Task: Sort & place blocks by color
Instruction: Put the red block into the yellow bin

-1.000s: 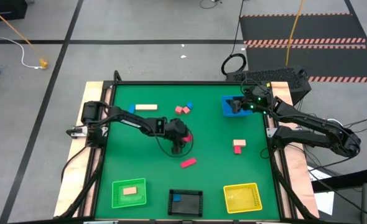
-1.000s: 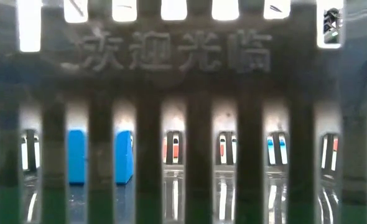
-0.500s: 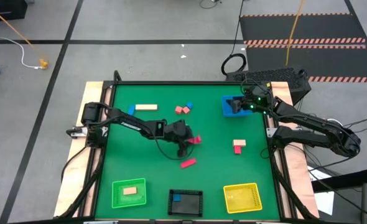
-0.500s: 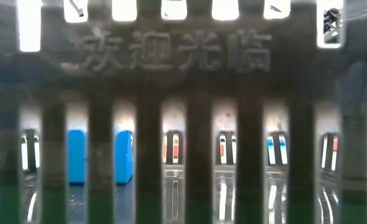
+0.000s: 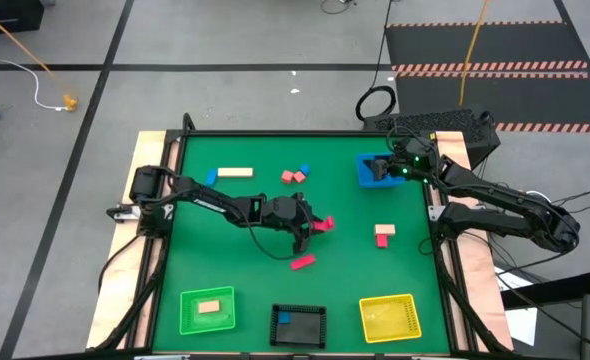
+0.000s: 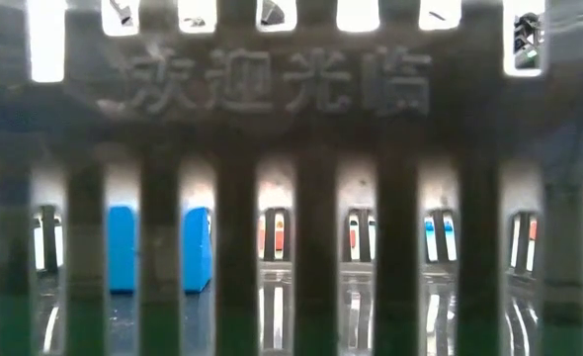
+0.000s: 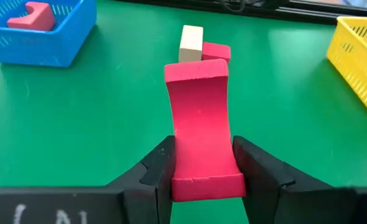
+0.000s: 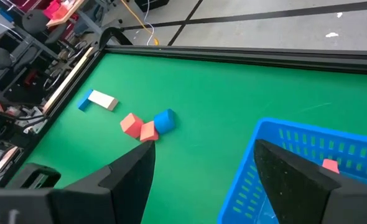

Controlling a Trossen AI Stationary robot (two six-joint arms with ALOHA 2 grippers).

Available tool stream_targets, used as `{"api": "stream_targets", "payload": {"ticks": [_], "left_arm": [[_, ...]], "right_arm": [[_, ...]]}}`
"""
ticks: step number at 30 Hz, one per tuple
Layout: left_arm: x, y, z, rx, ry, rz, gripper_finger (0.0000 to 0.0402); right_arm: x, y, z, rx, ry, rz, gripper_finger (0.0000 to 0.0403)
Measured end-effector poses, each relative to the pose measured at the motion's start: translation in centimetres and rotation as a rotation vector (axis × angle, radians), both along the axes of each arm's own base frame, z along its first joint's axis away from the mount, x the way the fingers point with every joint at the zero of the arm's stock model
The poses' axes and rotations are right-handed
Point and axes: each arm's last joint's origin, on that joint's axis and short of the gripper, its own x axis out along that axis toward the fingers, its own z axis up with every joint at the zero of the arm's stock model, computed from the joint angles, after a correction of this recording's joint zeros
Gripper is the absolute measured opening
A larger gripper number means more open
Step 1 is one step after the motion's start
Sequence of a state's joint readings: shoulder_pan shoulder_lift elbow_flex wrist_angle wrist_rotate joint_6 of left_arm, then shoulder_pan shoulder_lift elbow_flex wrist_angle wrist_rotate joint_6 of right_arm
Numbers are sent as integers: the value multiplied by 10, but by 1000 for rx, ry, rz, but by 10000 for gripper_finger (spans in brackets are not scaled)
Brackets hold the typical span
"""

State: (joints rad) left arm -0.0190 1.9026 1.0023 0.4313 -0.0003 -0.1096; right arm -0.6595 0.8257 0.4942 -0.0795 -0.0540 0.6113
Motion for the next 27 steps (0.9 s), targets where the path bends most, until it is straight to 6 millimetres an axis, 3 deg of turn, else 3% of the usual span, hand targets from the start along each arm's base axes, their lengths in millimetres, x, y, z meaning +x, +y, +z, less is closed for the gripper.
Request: {"api": "stream_targets", "payload": {"ticks": [9, 16, 27], "left_arm": [[0, -5, 1, -4, -10, 46, 149], [2, -4, 4, -1, -42, 46, 135], [2, -5, 5, 20, -48, 34, 142]], "right_arm": [[4, -3, 11, -51, -116, -9, 265], [6, -1, 11, 162, -254, 2, 265], [34, 46, 12, 336, -303, 221, 265]]}}
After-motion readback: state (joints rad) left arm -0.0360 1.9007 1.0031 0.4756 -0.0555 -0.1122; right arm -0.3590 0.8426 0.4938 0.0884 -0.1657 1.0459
